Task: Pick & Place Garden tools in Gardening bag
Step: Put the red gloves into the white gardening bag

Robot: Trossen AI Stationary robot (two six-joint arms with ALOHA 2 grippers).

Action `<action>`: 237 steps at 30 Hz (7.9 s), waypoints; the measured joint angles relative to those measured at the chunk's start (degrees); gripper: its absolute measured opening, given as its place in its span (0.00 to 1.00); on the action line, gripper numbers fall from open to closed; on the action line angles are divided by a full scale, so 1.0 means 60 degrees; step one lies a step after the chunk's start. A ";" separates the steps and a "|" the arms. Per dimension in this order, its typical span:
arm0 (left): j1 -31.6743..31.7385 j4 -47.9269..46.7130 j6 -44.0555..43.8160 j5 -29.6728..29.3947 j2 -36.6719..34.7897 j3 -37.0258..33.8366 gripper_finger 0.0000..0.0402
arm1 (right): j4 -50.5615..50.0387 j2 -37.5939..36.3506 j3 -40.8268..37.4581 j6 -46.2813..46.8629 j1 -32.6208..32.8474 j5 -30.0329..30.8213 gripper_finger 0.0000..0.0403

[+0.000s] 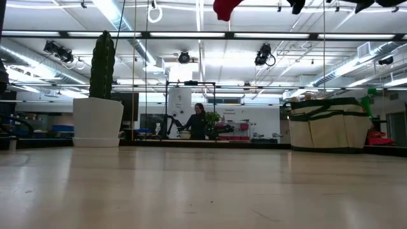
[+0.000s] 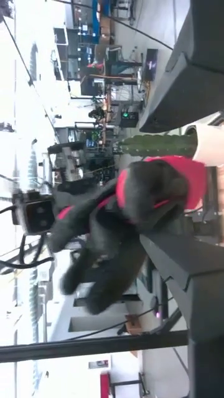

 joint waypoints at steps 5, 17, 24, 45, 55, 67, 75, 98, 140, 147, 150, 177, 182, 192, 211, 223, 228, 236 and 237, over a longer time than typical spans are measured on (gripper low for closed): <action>0.0000 0.0320 -0.0002 -0.0002 0.0000 -0.0007 0.01 | -0.0503 0.0265 0.0600 0.0233 -0.0001 -0.0164 0.75; -0.0011 0.0368 -0.0618 0.0124 0.0000 -0.0007 0.01 | -0.0433 0.1096 0.0819 -0.0506 0.0112 -0.0607 0.84; -0.0015 0.0369 -0.0798 0.0358 0.0000 -0.0007 0.01 | 0.0739 0.1710 0.0819 -0.0928 0.0508 -0.0680 0.84; -0.0015 0.0368 -0.0984 0.0430 0.0000 -0.0007 0.01 | 0.2633 0.2420 0.0821 -0.1513 0.1379 0.0344 0.84; -0.0015 0.0370 -0.0987 0.0427 0.0000 -0.0007 0.01 | 0.3624 0.3078 0.0822 -0.1457 0.1407 0.0326 0.84; -0.0015 0.0368 -0.0987 0.0430 0.0004 -0.0007 0.01 | 0.4192 0.3404 0.0819 -0.1251 0.1405 -0.0089 0.82; -0.0015 0.0365 -0.0985 0.0430 0.0004 -0.0007 0.01 | 0.4178 0.3404 0.0820 -0.1253 0.1403 -0.0086 0.69; -0.0015 0.0368 -0.0986 0.0433 0.0004 -0.0007 0.01 | 0.4181 0.3404 0.0821 -0.1256 0.1403 -0.0104 0.38; -0.0011 0.0364 -0.1229 0.0426 0.0004 -0.0007 0.19 | 0.4364 0.3400 0.0821 -0.1261 0.1403 -0.0116 0.08; 0.0001 0.0295 -0.1770 0.0390 0.0004 -0.0007 0.30 | 0.4367 0.3400 0.0820 -0.1260 0.1403 -0.0108 0.08; 0.0062 0.0271 -0.2267 0.0393 -0.0041 -0.0007 0.31 | 0.4366 0.3379 0.0820 -0.1260 0.1403 -0.0103 0.08; 0.0218 -0.0071 -0.2458 -0.0005 -0.1420 0.0000 0.18 | 0.1921 0.1684 0.0822 -0.0960 0.0544 0.0121 0.08; 0.0222 -0.0908 -0.2375 -0.0950 -0.1428 -0.0015 0.12 | 0.1054 0.1432 0.0819 -0.0757 0.0357 0.0716 0.08; 0.0070 -0.1186 -0.2376 -0.0941 -0.1417 -0.0015 0.02 | -0.0529 0.0987 0.0819 -0.0754 0.0015 0.1324 0.08; -0.0080 -0.1282 -0.2448 -0.0605 -0.1417 -0.0015 0.02 | -0.4363 -0.1241 0.0819 -0.1367 -0.0306 0.4067 0.03; -0.0076 -0.1286 -0.2455 -0.0605 -0.1417 -0.0015 0.01 | -0.6325 -0.2524 0.0819 -0.1577 -0.0327 0.5383 0.03; -0.0076 -0.1281 -0.2457 -0.0605 -0.1415 -0.0015 0.02 | -0.6959 -0.3031 0.0819 -0.1529 -0.0327 0.5894 0.03; -0.0076 -0.1279 -0.2452 -0.0605 -0.1413 -0.0015 0.01 | -0.7503 -0.3372 0.0819 -0.1515 -0.0327 0.6418 0.03; -0.0076 -0.1279 -0.2452 -0.0605 -0.1413 -0.0015 0.02 | -0.7620 -0.3383 0.0819 -0.1515 -0.0327 0.6559 0.03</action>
